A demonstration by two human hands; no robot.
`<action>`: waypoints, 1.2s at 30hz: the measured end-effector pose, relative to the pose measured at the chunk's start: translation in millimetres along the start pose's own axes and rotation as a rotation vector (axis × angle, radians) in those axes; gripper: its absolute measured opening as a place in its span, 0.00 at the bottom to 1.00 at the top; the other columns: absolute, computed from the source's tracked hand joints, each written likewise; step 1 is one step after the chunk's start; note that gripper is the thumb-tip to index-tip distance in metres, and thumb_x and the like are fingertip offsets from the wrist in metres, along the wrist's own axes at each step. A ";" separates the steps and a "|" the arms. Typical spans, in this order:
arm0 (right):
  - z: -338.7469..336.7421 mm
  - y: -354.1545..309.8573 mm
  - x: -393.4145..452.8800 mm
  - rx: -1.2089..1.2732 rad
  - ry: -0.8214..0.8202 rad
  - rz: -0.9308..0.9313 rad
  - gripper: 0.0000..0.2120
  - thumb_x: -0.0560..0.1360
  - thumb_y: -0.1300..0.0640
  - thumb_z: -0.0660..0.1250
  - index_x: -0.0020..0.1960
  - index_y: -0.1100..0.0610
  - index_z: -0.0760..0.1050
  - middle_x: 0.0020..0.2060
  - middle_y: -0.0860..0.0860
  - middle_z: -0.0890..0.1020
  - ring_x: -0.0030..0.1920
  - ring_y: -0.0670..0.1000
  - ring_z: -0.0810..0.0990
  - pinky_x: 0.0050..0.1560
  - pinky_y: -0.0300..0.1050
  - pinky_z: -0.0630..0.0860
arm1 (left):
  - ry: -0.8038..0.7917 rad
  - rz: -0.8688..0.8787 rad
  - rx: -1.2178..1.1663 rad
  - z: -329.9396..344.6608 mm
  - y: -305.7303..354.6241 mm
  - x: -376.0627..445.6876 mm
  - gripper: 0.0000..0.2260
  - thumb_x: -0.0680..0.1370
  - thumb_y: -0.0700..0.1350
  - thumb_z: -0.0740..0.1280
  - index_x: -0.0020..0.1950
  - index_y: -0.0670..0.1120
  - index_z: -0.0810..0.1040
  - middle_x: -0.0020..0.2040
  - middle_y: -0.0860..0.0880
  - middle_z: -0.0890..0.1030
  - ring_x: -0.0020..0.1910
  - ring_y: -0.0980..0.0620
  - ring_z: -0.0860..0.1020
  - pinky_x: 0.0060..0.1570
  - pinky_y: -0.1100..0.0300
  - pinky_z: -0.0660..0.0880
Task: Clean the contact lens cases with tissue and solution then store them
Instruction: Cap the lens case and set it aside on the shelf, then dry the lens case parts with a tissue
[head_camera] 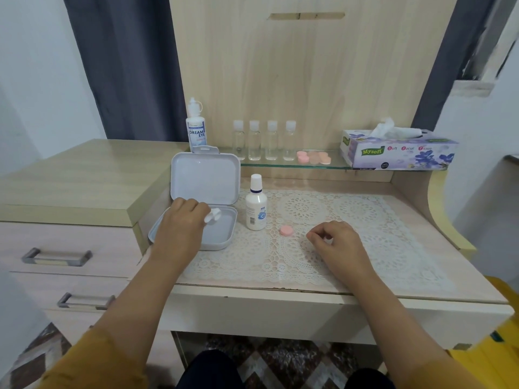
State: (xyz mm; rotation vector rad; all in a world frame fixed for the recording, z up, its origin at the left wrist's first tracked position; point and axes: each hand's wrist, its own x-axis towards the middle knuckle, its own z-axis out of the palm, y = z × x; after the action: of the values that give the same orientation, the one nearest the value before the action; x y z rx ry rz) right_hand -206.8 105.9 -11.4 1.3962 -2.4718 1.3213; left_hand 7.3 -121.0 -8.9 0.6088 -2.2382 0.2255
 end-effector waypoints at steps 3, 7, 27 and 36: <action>0.0 -0.5 0.2 -0.006 0.002 -0.005 0.06 0.77 0.55 0.67 0.42 0.51 0.80 0.40 0.43 0.80 0.49 0.42 0.72 0.47 0.31 0.65 | -0.019 -0.019 -0.008 -1.3 1.0 0.9 0.12 0.65 0.26 0.72 0.39 0.40 0.75 0.35 0.45 0.75 0.36 0.44 0.69 0.31 0.49 0.68; 0.5 -0.6 0.6 -0.011 -0.003 -0.005 0.07 0.77 0.54 0.67 0.40 0.48 0.79 0.39 0.41 0.79 0.49 0.42 0.72 0.47 0.30 0.64 | -0.047 -0.115 -0.067 -6.0 6.5 1.5 0.09 0.67 0.32 0.75 0.39 0.39 0.76 0.35 0.44 0.76 0.37 0.42 0.72 0.34 0.49 0.71; 1.6 4.6 2.2 0.132 0.110 0.108 0.12 0.81 0.59 0.59 0.60 0.50 0.77 0.46 0.42 0.78 0.58 0.45 0.73 0.53 0.37 0.68 | -0.142 -0.334 -0.690 -3.7 115.8 11.4 0.09 0.71 0.49 0.74 0.43 0.47 0.77 0.41 0.56 0.74 0.45 0.59 0.70 0.43 0.67 0.66; 0.9 6.9 4.4 0.235 0.143 0.182 0.12 0.80 0.60 0.59 0.56 0.48 0.77 0.50 0.44 0.79 0.58 0.46 0.73 0.55 0.40 0.70 | -0.403 -0.309 -0.617 25.3 144.7 23.7 0.09 0.72 0.51 0.72 0.46 0.47 0.81 0.44 0.53 0.77 0.48 0.53 0.72 0.46 0.58 0.71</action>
State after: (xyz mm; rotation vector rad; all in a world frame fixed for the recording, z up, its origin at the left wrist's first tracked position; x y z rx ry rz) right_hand -214.0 103.9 -14.9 1.0846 -2.4625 1.7312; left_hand -94.4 -12.4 -3.7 0.6799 -2.3675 -0.7783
